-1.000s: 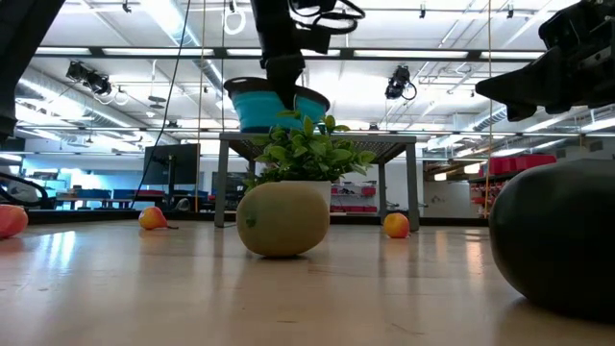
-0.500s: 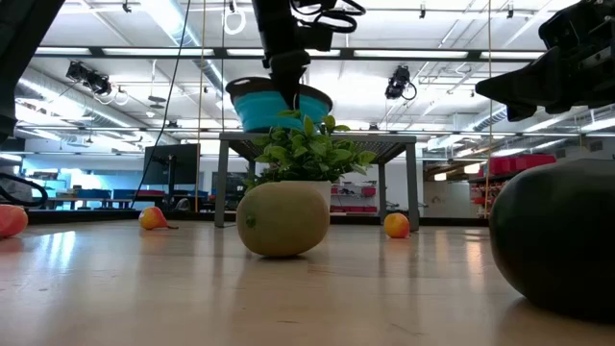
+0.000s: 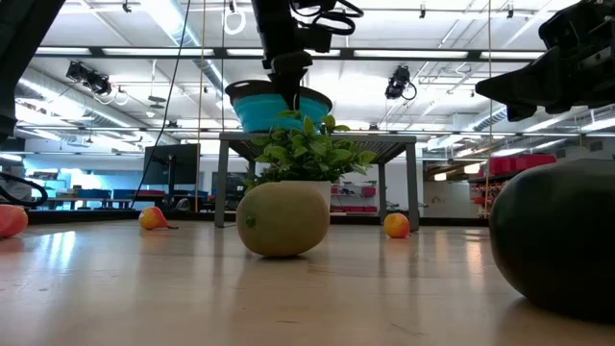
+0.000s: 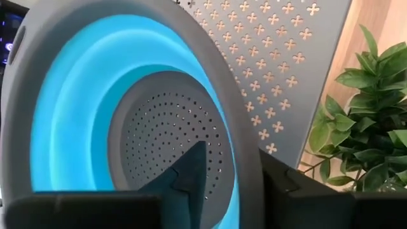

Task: Pick & Place Fruit
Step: Put the blue strainer bowl on the shelf, then put the orange pear into the blue strainer bowl on the shelf

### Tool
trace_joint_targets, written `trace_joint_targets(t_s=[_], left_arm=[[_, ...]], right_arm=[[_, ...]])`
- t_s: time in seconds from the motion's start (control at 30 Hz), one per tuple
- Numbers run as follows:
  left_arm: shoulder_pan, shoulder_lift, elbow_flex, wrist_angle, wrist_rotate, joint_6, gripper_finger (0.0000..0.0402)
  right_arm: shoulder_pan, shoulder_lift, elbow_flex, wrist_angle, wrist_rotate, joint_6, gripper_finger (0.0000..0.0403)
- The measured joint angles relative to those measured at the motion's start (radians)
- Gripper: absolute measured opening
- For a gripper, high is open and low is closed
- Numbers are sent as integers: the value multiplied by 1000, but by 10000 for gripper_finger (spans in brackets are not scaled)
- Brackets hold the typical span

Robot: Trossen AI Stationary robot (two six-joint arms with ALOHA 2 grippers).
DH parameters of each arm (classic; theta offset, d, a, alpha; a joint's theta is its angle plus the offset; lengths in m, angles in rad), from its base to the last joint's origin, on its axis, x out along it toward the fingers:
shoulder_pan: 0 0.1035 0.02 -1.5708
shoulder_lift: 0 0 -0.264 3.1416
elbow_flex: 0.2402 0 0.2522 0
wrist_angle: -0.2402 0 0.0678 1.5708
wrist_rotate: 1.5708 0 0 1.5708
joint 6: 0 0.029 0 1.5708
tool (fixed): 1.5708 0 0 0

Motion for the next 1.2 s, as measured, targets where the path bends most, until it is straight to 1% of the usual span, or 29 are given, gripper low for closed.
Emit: trace_joint_targets(t_s=[0.2,0.33,0.5,0.6,0.73,0.83,0.9,0.97,1.03,1.2], left_arm=[[0,-1,20,-4,48,-17,176],[0,-1,39,-9,52,-16,219],[0,-1,109,-63,49,-12,254],[0,-1,182,-107,47,-11,263],[0,-1,298,-175,47,-13,265],[-9,-1,389,-269,46,-44,265],[-19,-16,423,-330,46,-76,265],[-39,-46,424,-354,46,-115,265],[-66,-81,399,-351,46,-152,265],[-146,-164,273,-314,51,-233,265]], right_arm=[[0,0,0,0,0,0,17],[0,0,0,0,0,0,17],[0,0,0,0,0,0,17],[0,0,0,0,0,0,17],[0,0,0,0,0,5,17],[0,0,0,-7,-1,8,17],[0,0,0,-16,-2,8,17],[0,0,0,-17,-2,8,17],[0,0,0,-16,-9,8,17],[1,0,0,-15,-42,8,17]])
